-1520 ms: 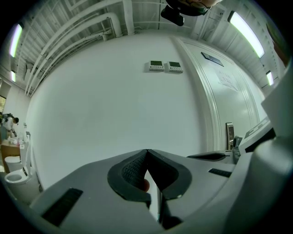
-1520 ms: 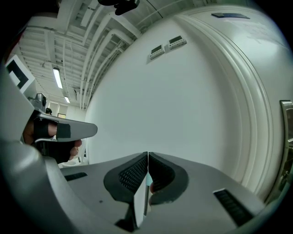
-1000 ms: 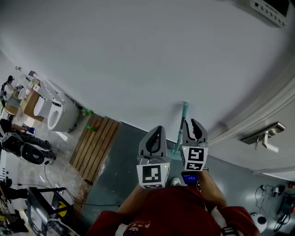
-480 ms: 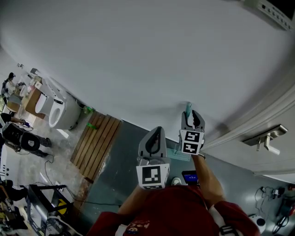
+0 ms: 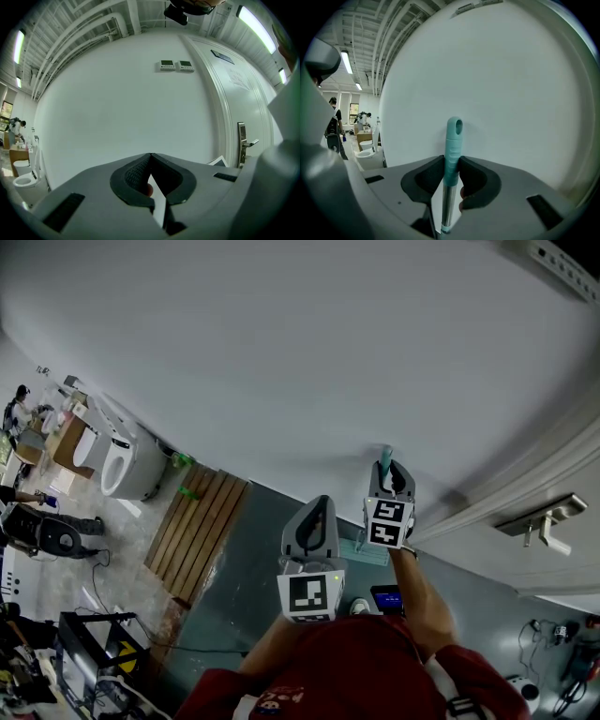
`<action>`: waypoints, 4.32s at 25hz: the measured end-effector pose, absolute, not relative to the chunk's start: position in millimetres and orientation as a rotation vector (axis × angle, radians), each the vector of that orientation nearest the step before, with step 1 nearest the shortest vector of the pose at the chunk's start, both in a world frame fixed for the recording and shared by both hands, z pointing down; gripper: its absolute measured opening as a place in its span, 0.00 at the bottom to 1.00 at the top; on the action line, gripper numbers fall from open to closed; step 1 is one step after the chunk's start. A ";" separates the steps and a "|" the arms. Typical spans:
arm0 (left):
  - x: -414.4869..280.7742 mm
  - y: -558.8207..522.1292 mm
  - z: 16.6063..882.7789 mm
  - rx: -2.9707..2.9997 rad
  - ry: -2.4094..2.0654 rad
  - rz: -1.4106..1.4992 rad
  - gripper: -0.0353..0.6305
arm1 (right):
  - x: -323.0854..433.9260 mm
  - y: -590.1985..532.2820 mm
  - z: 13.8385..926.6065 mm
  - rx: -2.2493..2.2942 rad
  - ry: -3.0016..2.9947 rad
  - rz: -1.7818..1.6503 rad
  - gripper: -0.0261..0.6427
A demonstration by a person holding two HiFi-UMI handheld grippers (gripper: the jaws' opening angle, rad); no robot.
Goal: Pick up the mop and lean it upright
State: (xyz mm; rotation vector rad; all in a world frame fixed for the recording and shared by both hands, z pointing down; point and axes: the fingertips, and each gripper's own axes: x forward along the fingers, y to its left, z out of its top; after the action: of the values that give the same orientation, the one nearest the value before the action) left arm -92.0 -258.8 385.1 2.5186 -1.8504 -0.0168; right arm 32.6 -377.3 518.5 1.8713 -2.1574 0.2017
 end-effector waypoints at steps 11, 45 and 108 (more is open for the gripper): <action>-94.9 -258.4 391.5 2.524 -1.861 0.039 0.07 | 33.8 -372.4 517.7 1.885 -2.170 0.221 0.20; -97.3 -259.7 388.1 2.483 -1.923 0.014 0.07 | 16.5 -263.2 506.2 1.775 -2.291 0.158 0.20; -108.4 -254.9 371.1 2.450 -2.012 -0.115 0.07 | 15.4 -247.0 422.3 1.834 -2.390 0.050 0.19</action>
State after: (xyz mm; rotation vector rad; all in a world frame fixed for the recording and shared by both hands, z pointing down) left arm -108.4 -254.9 371.1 2.4496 -2.0118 -0.1152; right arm 15.4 -247.0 422.3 1.8337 -2.3895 0.0504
